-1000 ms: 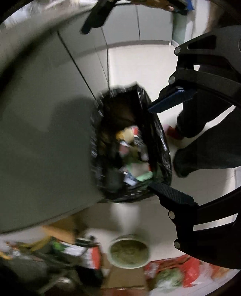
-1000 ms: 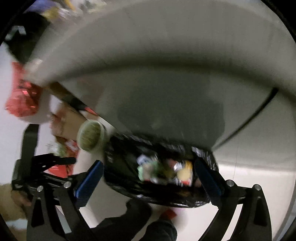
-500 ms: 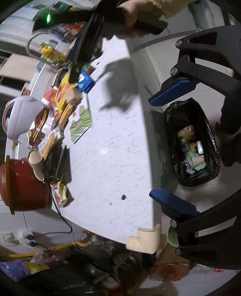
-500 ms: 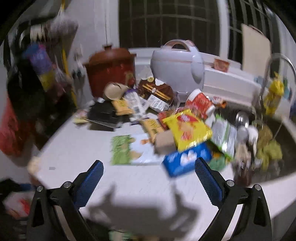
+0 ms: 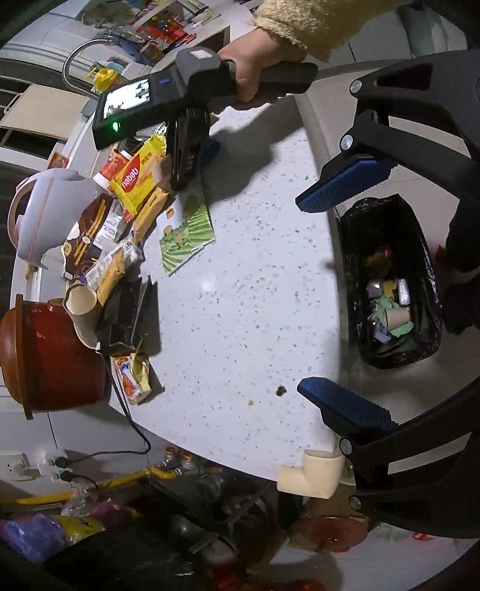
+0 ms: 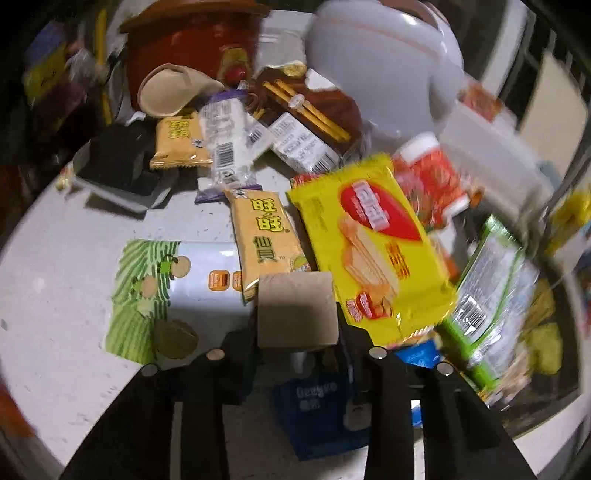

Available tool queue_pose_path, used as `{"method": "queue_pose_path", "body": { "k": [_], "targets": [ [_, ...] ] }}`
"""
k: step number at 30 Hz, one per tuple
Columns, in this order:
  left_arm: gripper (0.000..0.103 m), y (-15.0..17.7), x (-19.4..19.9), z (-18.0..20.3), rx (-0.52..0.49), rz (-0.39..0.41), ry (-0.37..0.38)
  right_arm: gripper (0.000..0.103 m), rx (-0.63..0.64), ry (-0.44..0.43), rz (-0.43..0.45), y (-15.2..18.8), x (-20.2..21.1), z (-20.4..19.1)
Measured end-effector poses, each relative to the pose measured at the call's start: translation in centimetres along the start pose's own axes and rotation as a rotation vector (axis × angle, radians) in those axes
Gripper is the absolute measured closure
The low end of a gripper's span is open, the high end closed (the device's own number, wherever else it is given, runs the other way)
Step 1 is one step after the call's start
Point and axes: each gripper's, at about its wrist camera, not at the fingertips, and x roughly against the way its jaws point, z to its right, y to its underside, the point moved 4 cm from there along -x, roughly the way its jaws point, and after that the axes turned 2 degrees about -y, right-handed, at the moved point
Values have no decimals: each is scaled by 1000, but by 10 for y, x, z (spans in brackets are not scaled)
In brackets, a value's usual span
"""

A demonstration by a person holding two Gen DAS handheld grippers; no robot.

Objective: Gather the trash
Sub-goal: 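Grasp the small brown box with the right tool while the left grasps the blue Deeyeo pack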

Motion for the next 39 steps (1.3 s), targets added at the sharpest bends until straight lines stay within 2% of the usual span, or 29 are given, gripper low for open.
{"method": "queue_pose_path", "body": {
  "k": [4,8,18,24,27,29,31,34,37,39],
  "targets": [
    [15,-9,-4,10,-17,5,10,68,-46,-69,58,2,25,7],
    [15,-26,-12,22,-22,6,37,68,-117,-132,150,4,73,23],
    [15,-106,-64,83,-27,-6,119,68,-245,-156,256,37,155,68],
    [15,-157,-106,126,125,-87,218,68,-306,-132,255,62,169,96],
    [15,-165,-122,143,205,-188,258,68,-341,-124,252,76,170,111],
    [15,-158,-124,152,213,-248,279,68,-368,-128,253,84,171,120],
    [15,-151,-121,160,146,-252,271,68,-391,-129,257,92,173,128],
    [15,-131,-121,169,-43,-247,196,68,-434,-139,262,102,172,140],
    [15,-119,-127,174,-162,-241,191,68,-458,-147,261,108,169,146],
    [15,-111,-130,181,-281,-214,182,68,-462,-147,267,109,168,146]
  ]
}}
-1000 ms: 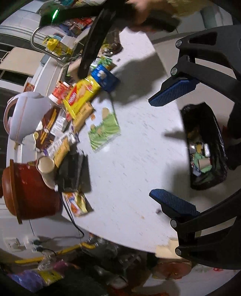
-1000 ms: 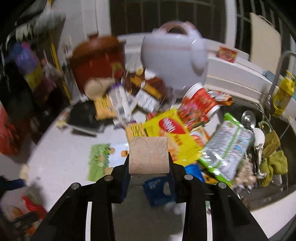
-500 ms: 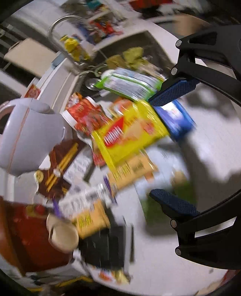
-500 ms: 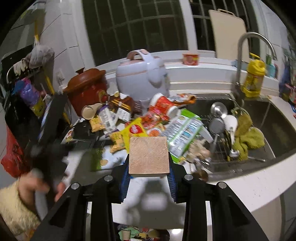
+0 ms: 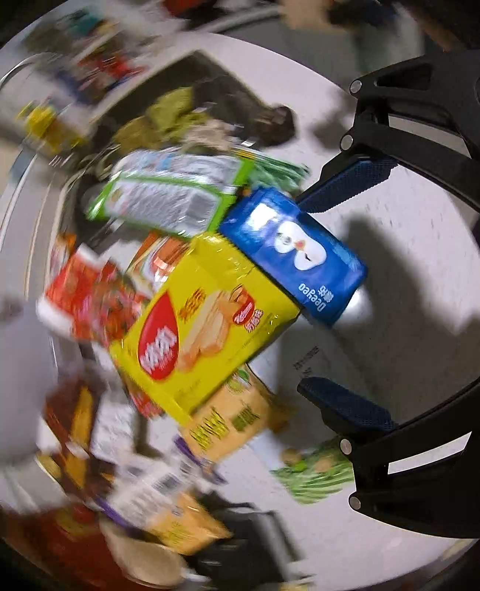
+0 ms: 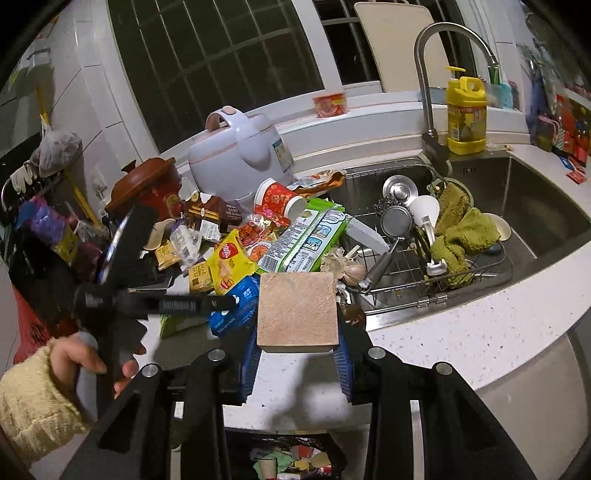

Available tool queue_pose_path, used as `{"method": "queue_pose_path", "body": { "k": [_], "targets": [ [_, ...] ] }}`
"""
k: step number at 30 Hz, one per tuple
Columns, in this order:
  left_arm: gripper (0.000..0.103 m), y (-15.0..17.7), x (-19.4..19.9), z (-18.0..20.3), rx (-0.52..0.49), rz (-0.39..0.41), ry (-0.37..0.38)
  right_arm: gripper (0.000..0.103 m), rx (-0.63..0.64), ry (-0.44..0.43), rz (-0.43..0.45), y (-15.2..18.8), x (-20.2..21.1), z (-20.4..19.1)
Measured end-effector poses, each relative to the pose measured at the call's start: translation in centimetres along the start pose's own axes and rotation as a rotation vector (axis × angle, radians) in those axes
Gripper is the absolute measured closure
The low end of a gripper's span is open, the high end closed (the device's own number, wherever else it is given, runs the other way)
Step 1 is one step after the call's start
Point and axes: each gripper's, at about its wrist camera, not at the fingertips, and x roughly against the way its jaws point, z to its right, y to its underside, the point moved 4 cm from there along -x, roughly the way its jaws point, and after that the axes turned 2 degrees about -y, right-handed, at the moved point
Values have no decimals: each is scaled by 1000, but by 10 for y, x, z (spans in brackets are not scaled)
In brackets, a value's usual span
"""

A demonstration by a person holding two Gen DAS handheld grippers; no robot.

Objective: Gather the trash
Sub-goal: 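Grasp the small brown box with the right tool while the left grasps the blue Deeyeo pack, then carry the brown box and blue pack over the black bag and open both tools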

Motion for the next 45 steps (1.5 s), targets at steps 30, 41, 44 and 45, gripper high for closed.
{"method": "queue_pose_path", "body": {
  "k": [30,41,44,45],
  "targets": [
    [62,72,137,-39,-48,207,178,68,83,-112,-46,4,-16,-77],
    [62,255,137,-93,120,-19,107,68,286,-265,-317,95,-12,-164],
    [62,303,87,-105,205,-119,105,68,299,-280,-478,153,-40,-173],
    [62,314,73,-105,198,-138,93,68,302,-284,-533,177,-54,-175]
  ]
}}
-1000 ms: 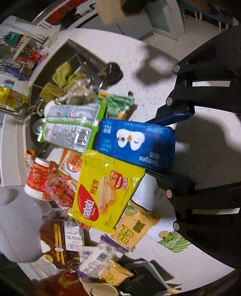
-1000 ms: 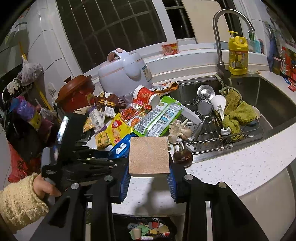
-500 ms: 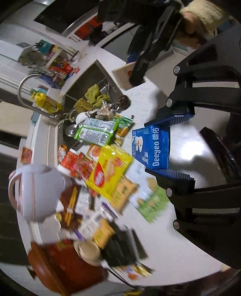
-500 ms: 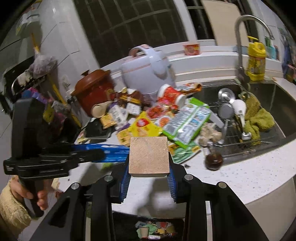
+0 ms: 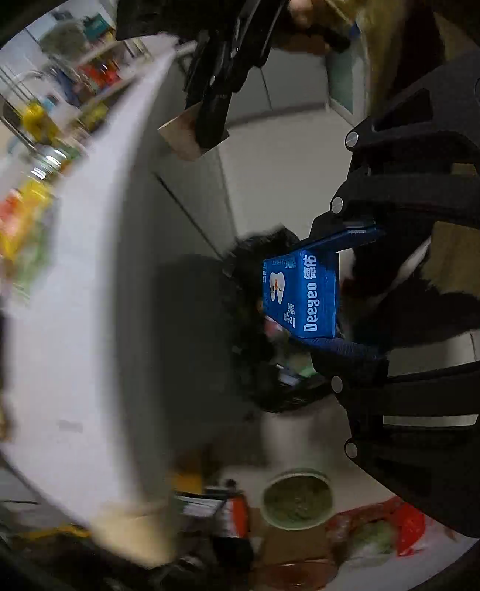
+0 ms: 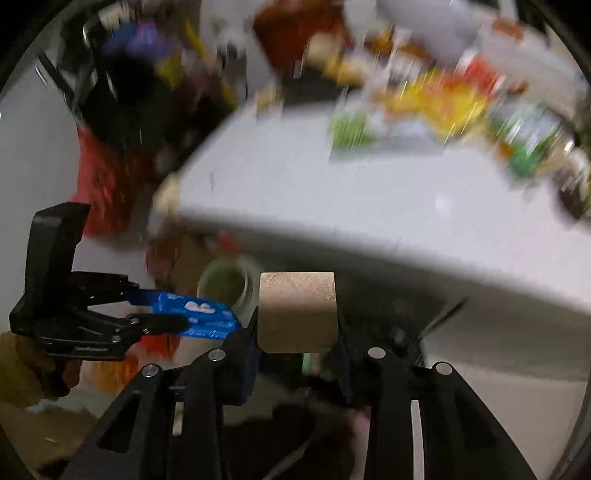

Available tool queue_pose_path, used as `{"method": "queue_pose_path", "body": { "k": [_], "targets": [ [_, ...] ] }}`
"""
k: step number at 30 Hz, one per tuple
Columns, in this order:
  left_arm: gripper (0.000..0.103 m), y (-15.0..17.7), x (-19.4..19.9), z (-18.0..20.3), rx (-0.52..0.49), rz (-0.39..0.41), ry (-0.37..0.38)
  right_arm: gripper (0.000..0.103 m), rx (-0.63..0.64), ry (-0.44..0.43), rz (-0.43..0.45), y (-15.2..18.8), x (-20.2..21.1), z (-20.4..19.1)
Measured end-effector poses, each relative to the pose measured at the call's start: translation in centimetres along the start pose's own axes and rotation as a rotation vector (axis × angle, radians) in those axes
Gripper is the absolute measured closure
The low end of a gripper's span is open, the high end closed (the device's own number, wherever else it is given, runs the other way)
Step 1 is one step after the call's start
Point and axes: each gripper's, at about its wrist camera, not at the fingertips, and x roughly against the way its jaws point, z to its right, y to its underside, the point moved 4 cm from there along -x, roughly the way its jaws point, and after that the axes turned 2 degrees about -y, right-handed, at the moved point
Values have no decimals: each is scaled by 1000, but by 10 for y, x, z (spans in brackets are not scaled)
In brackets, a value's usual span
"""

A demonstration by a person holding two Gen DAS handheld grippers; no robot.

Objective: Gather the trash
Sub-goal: 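Carry the brown box and blue pack over the black bag and open both tools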

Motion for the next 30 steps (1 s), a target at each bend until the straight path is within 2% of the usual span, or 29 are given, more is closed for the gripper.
{"method": "queue_pose_path", "body": {
  "k": [6,9,11,12,14,16,19,23,26,27,28,30],
  "targets": [
    [62,36,-125,-32,65,-95,-20,68,-35,15,-219,58,-141,21],
    [62,41,-188,-54,128,-128,-64,68,-41,46,-268,77,-199,39],
    [56,45,-226,-68,154,-152,-106,67,-40,84,-286,89,-242,56],
    [51,46,-242,-74,154,-166,-129,55,-48,105,-301,95,-262,65],
    [43,50,-266,-80,141,-203,-167,39,-66,152,-333,101,-290,80],
    [41,54,-279,-89,148,-231,-214,39,-62,188,-350,105,-306,89],
    [41,57,-271,-101,209,-236,-228,37,-44,231,-371,107,-315,94],
    [41,50,-230,-94,229,-193,-226,36,-46,235,-343,100,-288,83],
    [41,34,-167,-76,206,-108,-234,26,-44,227,-269,80,-240,63],
    [41,27,-142,-71,198,-71,-238,26,-39,213,-230,69,-221,53],
    [35,19,-115,-67,193,-31,-253,25,-33,200,-202,61,-206,45],
    [30,4,-71,-63,190,55,-283,22,-19,183,-121,37,-158,24]
  ]
}}
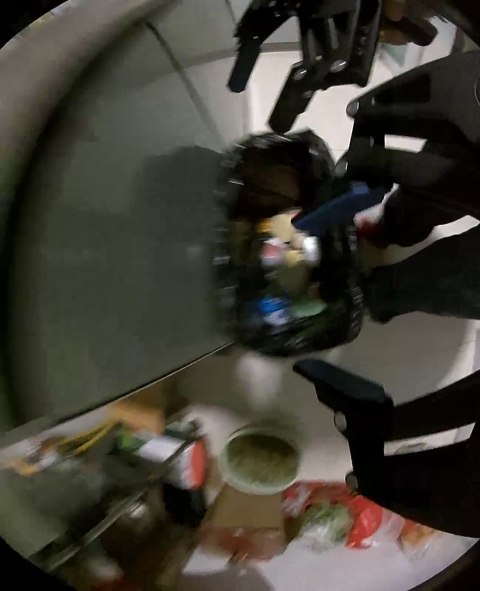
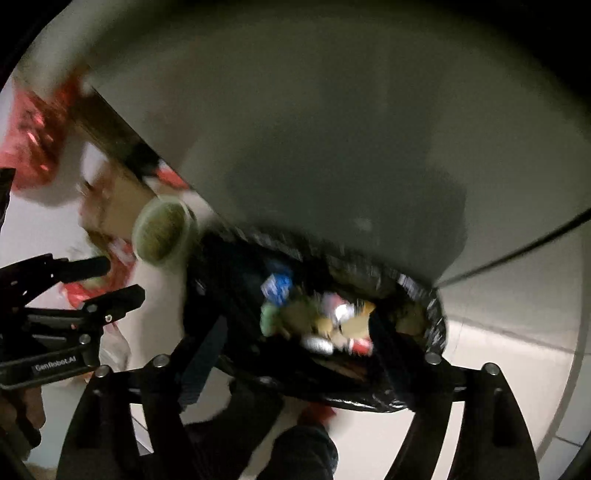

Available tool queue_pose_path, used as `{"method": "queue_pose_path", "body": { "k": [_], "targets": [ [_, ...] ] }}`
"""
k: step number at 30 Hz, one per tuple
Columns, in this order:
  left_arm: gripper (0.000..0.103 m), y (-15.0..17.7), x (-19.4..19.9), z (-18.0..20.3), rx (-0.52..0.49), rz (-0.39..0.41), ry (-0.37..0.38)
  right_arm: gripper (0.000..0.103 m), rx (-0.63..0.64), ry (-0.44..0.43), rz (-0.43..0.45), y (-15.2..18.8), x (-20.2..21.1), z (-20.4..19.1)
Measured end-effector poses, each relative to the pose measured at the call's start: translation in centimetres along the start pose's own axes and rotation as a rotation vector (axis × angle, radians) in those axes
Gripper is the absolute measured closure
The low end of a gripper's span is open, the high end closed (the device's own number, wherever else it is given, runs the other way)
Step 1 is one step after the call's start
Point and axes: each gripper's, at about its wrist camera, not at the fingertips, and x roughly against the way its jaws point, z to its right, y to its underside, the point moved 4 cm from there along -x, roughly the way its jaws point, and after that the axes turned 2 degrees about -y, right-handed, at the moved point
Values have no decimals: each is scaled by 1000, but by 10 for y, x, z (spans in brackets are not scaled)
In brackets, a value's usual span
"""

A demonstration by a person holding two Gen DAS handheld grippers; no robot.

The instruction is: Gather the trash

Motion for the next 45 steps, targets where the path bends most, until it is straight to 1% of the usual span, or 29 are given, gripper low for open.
{"method": "queue_pose_path", "body": {
  "k": [1,2,3,4,5,6,7,8,9,11,12,14,15,16,17,19,22,25,30,39,45],
  "targets": [
    [26,-10,26,-2,7,55,-8,21,2,-13,38,-7,20,-5],
    [24,-23,57,-4,23,120,-24,18,10,-23,87,-16,46,-9],
    [20,-34,84,-6,40,181,-39,14,22,-17,153,-28,80,-16],
    [17,-46,113,-7,56,250,-43,12,31,-11,201,-36,102,-19],
    [16,-56,132,-8,68,300,-39,8,43,-8,260,-44,128,-23],
    [15,-69,157,-9,82,367,-33,5,58,5,335,-57,160,-28],
    [14,-80,181,-8,88,432,-33,6,67,24,387,-66,182,-31],
    [14,-88,198,-6,89,473,-38,5,76,43,436,-75,201,-33],
    [14,-99,221,-3,83,535,-41,5,88,70,497,-88,228,-36],
    [11,-116,253,1,59,619,-63,5,89,112,565,-104,262,-37],
    [11,-125,270,4,50,664,-80,5,75,149,622,-113,284,-36],
    [11,-138,293,7,54,718,-91,5,55,207,705,-127,314,-28],
    [11,-144,302,9,60,740,-92,5,46,227,732,-131,325,-22],
    [11,-151,311,11,59,757,-93,5,23,255,763,-139,341,-17],
    [11,-155,317,15,50,767,-97,5,4,264,771,-142,351,-17],
    [11,-167,325,19,21,771,-128,5,-47,260,777,-152,365,-12],
    [11,-171,339,21,36,773,-160,5,-93,252,801,-155,385,-5],
    [11,-178,355,22,51,772,-121,5,-120,242,826,-156,400,-2],
    [11,-182,371,21,69,802,-124,5,-117,273,866,-154,421,-5],
    [11,-186,381,28,60,823,-124,5,-106,270,857,-150,421,-9],
    [11,-189,377,29,58,812,-125,5,-107,265,841,-154,415,-11]
  ]
}}
